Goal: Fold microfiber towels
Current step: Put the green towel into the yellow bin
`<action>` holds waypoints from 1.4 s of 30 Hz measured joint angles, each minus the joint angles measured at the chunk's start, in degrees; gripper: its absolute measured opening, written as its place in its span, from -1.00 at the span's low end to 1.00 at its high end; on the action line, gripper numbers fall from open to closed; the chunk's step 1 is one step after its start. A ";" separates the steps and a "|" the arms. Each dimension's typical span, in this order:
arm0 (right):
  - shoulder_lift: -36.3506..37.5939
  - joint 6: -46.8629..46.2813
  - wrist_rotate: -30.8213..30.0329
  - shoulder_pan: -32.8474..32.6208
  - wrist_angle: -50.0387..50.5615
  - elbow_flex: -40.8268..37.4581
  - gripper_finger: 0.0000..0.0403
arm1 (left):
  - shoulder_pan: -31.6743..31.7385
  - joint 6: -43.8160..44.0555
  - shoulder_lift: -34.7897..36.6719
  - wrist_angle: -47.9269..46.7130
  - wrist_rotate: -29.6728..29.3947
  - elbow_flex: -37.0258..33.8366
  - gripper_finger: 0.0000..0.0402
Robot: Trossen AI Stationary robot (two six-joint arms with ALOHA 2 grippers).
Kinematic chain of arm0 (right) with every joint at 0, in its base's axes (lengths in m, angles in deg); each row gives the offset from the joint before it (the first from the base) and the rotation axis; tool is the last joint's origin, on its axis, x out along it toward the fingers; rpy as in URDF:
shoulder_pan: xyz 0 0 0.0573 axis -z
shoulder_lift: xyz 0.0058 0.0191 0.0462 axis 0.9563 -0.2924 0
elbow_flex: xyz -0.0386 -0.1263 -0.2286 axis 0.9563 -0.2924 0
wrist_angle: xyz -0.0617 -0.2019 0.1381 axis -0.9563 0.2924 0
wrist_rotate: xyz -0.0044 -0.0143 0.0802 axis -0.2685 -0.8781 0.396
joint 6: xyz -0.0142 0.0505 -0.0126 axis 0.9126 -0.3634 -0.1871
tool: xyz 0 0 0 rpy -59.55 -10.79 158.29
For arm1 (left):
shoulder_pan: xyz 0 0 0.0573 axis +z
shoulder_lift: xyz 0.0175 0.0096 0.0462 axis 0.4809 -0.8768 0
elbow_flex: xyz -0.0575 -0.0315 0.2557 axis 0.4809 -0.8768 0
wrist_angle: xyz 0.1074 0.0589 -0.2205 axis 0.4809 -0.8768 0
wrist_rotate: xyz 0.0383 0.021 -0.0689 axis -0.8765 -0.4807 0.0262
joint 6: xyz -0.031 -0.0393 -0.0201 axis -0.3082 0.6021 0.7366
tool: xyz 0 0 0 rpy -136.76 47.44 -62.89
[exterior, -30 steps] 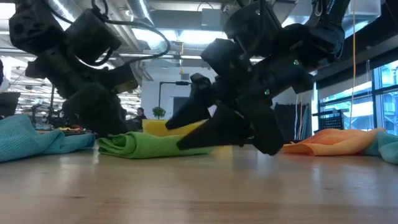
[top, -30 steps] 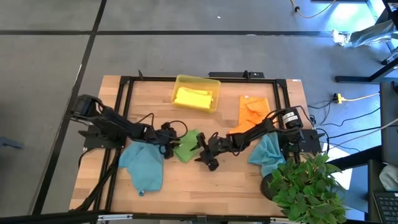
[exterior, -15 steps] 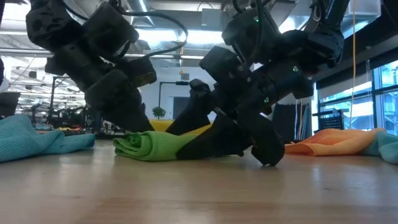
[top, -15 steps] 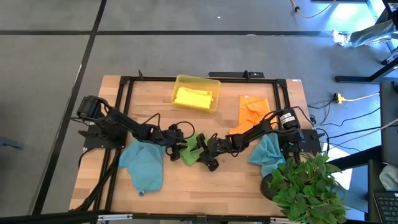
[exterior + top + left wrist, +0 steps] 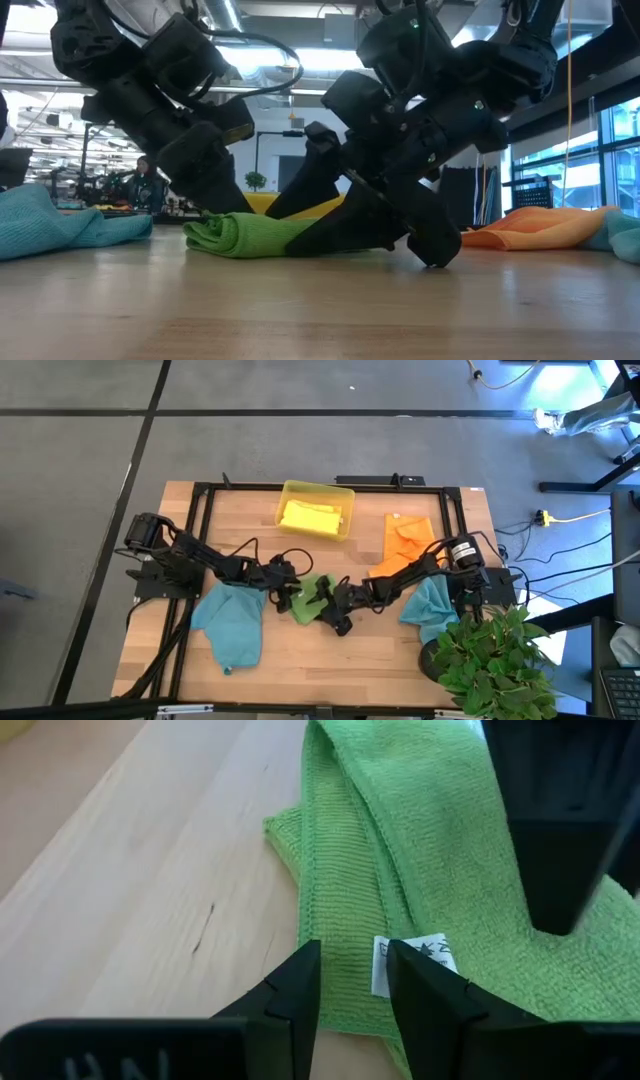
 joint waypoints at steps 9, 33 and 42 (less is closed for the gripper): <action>-0.05 -2.36 -1.83 0.91 0.58 -0.08 -0.18 | -0.04 -0.06 0.00 0.44 1.96 0.01 -0.45; 0.11 -15.52 10.06 6.90 -1.29 -0.33 -0.95 | -9.95 -19.99 7.26 -1.85 3.20 0.01 -0.43; 0.11 -20.33 17.19 10.22 -3.37 -0.39 -0.95 | -14.60 -21.45 7.15 -4.47 -6.31 0.03 -0.03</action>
